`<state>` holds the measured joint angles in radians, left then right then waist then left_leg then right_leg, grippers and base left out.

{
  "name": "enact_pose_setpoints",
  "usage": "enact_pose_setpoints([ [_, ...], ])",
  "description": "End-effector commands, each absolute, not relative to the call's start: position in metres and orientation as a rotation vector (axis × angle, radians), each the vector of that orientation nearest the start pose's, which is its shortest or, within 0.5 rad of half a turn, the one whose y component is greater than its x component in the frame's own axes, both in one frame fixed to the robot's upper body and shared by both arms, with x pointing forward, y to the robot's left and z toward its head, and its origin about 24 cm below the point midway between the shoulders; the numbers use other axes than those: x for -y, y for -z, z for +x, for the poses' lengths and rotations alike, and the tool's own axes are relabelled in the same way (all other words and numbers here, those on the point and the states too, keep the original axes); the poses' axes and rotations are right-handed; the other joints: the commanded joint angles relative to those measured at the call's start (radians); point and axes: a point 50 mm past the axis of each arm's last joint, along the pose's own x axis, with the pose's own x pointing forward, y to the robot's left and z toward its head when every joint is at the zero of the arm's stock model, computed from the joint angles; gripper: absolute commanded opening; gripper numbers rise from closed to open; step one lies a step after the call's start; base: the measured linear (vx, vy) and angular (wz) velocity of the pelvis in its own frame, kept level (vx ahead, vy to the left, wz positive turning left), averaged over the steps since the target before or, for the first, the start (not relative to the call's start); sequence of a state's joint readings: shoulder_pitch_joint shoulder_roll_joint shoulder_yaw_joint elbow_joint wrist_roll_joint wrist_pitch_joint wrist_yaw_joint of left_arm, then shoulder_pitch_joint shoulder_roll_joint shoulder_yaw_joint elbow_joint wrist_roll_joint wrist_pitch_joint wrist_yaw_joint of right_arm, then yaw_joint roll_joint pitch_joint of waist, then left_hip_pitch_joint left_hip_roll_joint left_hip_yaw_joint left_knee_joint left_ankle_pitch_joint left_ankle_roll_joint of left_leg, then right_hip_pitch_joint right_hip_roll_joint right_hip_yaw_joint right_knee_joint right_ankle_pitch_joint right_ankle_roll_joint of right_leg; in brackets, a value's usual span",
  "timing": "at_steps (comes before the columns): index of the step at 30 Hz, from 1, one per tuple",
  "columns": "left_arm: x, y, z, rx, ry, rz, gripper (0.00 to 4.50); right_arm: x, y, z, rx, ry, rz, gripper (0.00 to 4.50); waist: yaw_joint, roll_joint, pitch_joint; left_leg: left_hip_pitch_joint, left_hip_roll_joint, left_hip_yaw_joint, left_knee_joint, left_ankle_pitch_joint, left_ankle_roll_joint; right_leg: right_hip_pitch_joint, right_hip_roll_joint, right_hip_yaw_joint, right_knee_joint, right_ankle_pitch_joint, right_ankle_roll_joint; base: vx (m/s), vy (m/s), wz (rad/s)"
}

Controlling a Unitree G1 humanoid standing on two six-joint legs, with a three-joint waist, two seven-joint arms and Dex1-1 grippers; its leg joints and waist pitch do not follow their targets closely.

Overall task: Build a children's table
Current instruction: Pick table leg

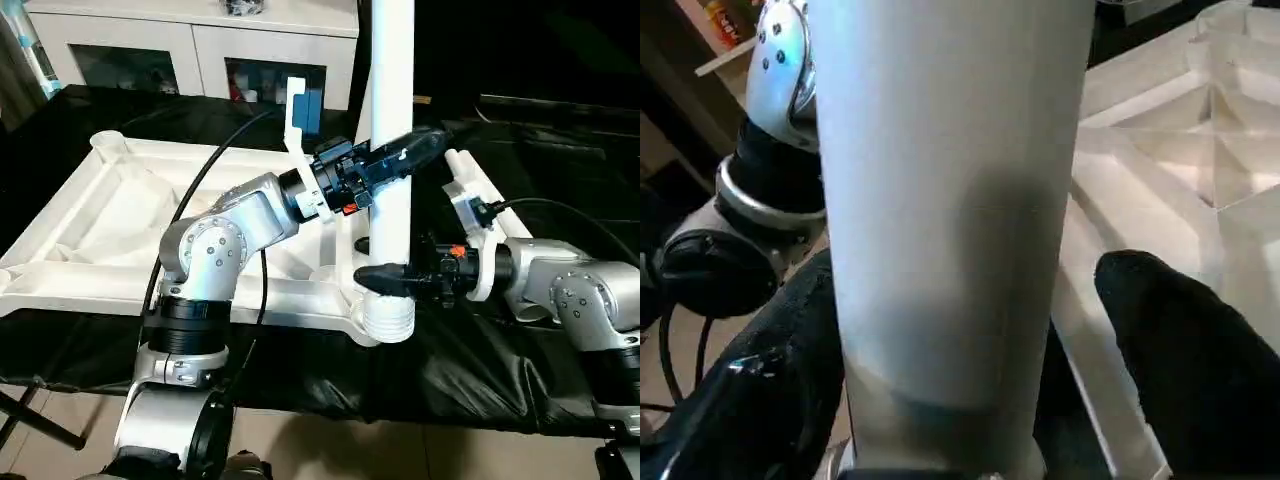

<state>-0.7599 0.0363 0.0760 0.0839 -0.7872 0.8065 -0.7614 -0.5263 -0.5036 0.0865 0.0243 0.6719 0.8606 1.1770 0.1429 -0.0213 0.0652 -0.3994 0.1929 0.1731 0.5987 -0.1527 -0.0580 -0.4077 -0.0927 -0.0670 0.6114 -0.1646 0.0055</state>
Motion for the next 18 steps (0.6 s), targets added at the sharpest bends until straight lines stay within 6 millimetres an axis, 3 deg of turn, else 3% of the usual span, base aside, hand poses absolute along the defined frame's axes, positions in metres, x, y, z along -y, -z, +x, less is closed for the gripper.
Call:
enact_pose_setpoints([
  [1, -0.0444, -0.2129, 0.3097, 0.039, 1.413, -0.582, 1.84, 0.1411, -0.1474, 0.2869, -0.346, -1.461, 0.263, 3.97, 0.001, -0.015, -0.081, 0.024, 0.029, -0.003, -0.066, -0.194, -0.002, 0.053, -0.05, 0.034, -0.073, -0.271, -0.163, 0.0, 0.0, 0.0],
  [18, -0.0443, -0.2121, 0.3065, 0.037, 1.464, -0.556, 1.84, 0.1435, -0.1418, 0.2833, -0.424, -1.518, 0.241, 3.97, 0.001, -0.017, -0.082, 0.023, 0.029, -0.002, -0.062, -0.18, 0.008, 0.054, -0.049, 0.034, -0.068, -0.239, -0.184, 0.0, 0.0, 0.0],
])
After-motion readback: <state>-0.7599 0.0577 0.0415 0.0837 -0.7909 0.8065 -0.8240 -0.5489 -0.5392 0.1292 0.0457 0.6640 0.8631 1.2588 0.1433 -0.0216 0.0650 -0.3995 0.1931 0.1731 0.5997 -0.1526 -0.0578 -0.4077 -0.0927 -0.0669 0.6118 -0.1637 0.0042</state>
